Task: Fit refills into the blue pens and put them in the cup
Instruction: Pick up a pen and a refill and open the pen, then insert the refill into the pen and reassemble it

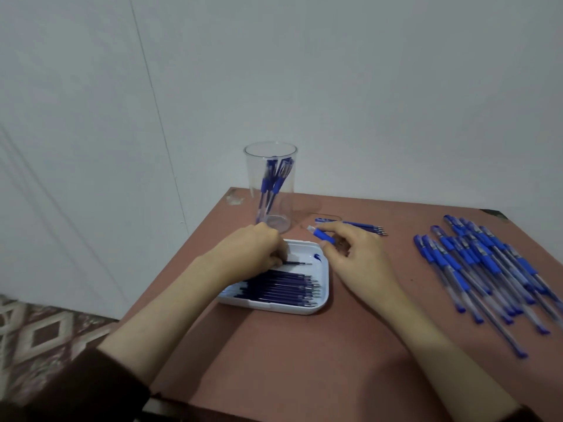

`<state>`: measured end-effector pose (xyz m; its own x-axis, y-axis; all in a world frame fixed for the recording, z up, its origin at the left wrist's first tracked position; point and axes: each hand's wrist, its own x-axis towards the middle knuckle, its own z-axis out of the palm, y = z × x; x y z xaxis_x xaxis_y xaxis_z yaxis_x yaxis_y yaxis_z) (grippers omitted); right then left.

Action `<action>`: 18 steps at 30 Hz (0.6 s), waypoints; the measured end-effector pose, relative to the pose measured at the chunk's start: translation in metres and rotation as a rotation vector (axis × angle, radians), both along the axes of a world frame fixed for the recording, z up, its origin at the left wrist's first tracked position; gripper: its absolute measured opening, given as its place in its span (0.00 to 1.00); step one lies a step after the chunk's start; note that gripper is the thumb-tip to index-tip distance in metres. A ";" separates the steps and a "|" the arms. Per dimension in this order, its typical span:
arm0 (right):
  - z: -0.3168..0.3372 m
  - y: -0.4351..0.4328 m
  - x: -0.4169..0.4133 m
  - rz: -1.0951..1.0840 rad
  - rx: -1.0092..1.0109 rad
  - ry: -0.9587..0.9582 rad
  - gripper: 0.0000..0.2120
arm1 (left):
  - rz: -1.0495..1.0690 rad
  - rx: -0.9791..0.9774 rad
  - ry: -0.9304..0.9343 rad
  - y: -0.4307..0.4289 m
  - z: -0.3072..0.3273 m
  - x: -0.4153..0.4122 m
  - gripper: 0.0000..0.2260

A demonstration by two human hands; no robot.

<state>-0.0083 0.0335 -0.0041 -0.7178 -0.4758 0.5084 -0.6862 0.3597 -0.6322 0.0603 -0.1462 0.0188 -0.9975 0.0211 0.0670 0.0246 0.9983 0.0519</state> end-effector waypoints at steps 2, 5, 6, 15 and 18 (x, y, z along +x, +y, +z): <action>0.000 0.002 -0.002 -0.010 -0.011 0.009 0.14 | 0.008 -0.020 0.023 0.003 0.004 0.000 0.08; 0.004 0.009 -0.007 -0.027 -0.101 -0.009 0.15 | 0.000 0.200 0.239 0.011 0.017 0.003 0.02; 0.006 0.012 -0.011 -0.042 -0.146 -0.038 0.15 | -0.014 0.391 0.339 0.018 0.023 0.003 0.03; 0.015 0.044 -0.044 -0.181 -0.169 -0.129 0.09 | 0.027 1.746 0.651 0.102 0.010 -0.062 0.04; 0.009 0.057 -0.052 -0.224 -0.084 -0.116 0.06 | 0.028 1.854 0.681 0.107 0.006 -0.074 0.14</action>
<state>-0.0602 0.0910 0.0052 -0.8562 -0.2578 0.4478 -0.5166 0.4374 -0.7360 -0.0137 -0.0391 0.0248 -0.8002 -0.5252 0.2896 0.4750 -0.2603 0.8406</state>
